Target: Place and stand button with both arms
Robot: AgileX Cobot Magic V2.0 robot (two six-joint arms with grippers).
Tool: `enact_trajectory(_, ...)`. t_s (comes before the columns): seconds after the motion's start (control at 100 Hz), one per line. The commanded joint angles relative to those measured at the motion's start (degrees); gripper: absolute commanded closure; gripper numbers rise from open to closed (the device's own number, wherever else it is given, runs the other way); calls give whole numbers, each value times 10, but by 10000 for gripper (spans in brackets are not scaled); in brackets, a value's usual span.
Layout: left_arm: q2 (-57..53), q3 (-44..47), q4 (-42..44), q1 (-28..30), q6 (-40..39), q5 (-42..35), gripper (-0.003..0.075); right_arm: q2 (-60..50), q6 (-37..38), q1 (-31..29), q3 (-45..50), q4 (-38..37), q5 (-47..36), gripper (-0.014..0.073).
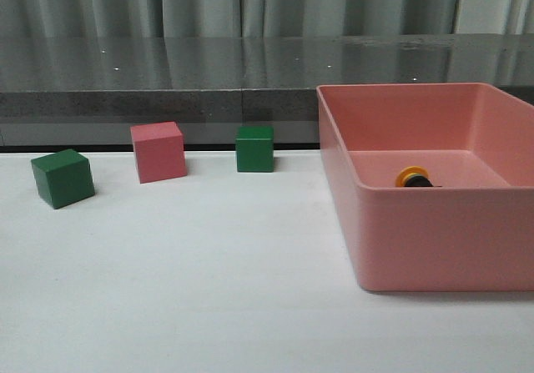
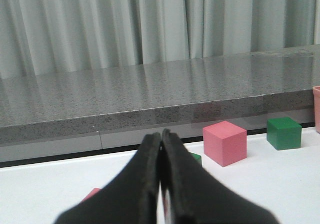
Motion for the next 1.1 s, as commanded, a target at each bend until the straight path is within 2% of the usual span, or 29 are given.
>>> enact_trajectory(0.0,-16,26,0,1,-7,-45,740,-8,-7,-4,-7,1,-50,663)
enact_trajectory(0.14,-16,26,0,1,-7,-45,740,-8,-7,-4,-7,1,-64,663)
enact_trajectory(0.24,-16,26,0,1,-7,-45,740,-8,-6,-4,-10,1,-118,663)
enact_trajectory(0.3,-16,26,0,1,-7,-45,740,-8,1,-4,-26,3,-123,663)
enact_trajectory(0.39,-16,26,0,1,-7,-45,740,-1,22,-3,-77,4,-84,663)
enact_trajectory(0.5,-16,26,0,1,-7,-45,740,35,27,1,-165,12,8,663)
enact_trajectory(0.61,-16,26,0,1,-7,-45,740,108,27,1,-269,58,96,663)
enact_trajectory(0.71,-16,26,0,1,-7,-45,740,189,27,1,-346,108,135,663)
enact_trajectory(0.86,-16,26,0,1,-7,-45,740,317,27,1,-426,164,136,663)
enact_trajectory(0.98,-16,26,0,1,-7,-45,739,419,22,1,-469,170,114,663)
enact_trajectory(1.09,-16,26,0,1,-7,-45,740,510,-22,2,-507,170,113,663)
